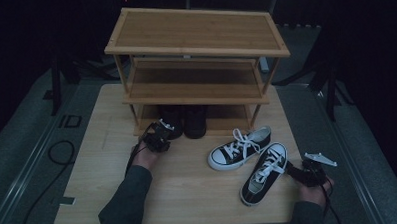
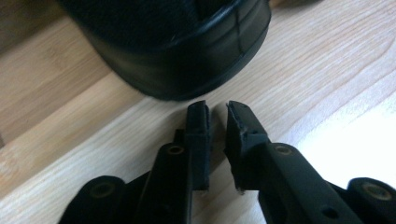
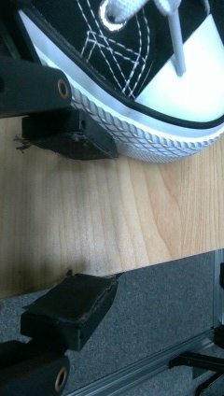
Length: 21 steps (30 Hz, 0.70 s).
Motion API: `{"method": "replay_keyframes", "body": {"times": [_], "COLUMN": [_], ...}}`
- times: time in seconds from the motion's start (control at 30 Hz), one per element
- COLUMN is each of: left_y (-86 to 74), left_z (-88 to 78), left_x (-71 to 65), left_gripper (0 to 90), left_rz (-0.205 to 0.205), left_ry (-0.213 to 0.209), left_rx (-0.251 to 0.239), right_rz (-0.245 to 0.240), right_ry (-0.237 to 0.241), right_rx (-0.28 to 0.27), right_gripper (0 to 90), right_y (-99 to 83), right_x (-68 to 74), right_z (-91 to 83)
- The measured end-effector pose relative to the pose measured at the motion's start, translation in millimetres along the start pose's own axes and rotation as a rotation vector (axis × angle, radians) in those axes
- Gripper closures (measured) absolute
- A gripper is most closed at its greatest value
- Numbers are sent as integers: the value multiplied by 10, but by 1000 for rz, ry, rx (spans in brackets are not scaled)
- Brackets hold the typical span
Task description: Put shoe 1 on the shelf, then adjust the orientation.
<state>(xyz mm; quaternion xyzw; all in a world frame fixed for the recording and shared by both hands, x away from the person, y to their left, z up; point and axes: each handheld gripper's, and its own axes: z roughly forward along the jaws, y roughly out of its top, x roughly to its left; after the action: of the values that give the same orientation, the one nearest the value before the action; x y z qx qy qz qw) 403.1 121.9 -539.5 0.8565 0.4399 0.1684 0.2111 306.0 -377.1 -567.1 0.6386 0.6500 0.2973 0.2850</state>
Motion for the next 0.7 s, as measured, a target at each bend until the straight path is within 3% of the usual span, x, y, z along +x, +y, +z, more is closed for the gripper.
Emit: {"method": "replay_keyframes", "body": {"times": [0.17, 0.33, 0.47, 0.7], "left_y": [-107, -228, -314, -454], "left_z": [-70, -119, -147, -215], "left_x": [55, 124, 158, 147], "left_gripper": [687, 615, 604, 569], "left_rz": [-24, -62, -94, -92], "left_ry": [-16, -6, -14, -5], "left_rx": [-29, -44, -72, -118], "right_rz": [0, 0, 1, 1], "right_ry": [0, -1, -1, -1], "right_rx": [0, 0, 0, 1], "right_gripper": [313, 314, 314, 314], "right_y": [0, -1, -1, -1], "right_x": [0, 1, 1, 2], "right_z": [0, -1, -1, -1]}}
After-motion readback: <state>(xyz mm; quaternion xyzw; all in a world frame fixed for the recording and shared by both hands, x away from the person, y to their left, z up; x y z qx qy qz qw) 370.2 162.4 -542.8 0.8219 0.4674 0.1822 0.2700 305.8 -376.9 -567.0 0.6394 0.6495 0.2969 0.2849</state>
